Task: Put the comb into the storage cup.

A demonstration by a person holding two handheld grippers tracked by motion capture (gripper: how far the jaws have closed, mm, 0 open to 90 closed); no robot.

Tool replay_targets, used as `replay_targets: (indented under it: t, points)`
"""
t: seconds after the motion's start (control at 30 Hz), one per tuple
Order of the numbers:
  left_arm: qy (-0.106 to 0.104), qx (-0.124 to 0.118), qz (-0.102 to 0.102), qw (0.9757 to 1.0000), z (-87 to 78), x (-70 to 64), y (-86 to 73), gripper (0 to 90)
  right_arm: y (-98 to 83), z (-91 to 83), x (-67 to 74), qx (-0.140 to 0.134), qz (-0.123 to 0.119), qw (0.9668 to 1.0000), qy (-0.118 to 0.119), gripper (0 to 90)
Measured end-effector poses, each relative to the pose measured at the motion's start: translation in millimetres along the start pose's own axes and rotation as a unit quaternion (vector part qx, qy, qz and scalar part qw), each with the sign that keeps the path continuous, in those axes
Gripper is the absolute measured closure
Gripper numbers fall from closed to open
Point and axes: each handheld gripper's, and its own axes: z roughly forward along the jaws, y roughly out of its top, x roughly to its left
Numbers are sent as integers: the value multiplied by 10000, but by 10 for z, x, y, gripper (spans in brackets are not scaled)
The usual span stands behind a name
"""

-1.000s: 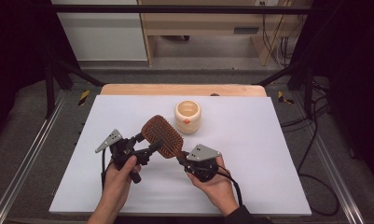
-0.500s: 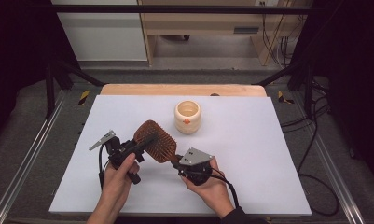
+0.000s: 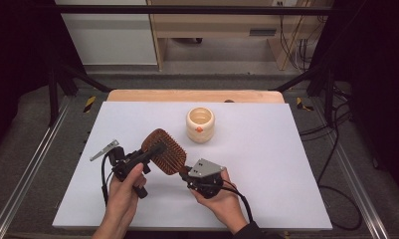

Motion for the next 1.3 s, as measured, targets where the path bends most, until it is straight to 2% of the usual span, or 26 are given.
replay_targets:
  t: [0.1,0.23,0.37,0.53,0.7,0.8,1.0,1.13,1.3]
  points:
    - [-6,-12,-9,10000,-4,-22,1,515,-5,10,15,8,7,10000,12,724]
    - [-2,6,105,9999,-9,-55,14,521,-4,20,12,17,33,10000,54,702]
    - [-39,-115,59,9999,-46,-56,66,521,4,-10,-4,-59,89,9999,41,544]
    - [144,-310,193,9992,-153,-33,169,520,9,-82,-78,-193,194,9996,-35,356]
    - [328,-549,345,9974,-279,5,288,520,7,-199,-194,-486,325,9974,-419,206]
    - [431,-654,411,9961,-337,20,342,520,-26,-209,-297,-522,440,9958,-609,134]
    - [578,-771,556,9938,-414,30,406,520,-97,-242,-441,-395,593,9913,-1103,127]
    - [622,-821,605,9928,-430,28,428,520,-143,-326,-511,-372,676,9919,-1010,100]
    - [669,-822,646,9923,-433,30,432,520,-221,-436,-616,-377,878,9910,-937,80]
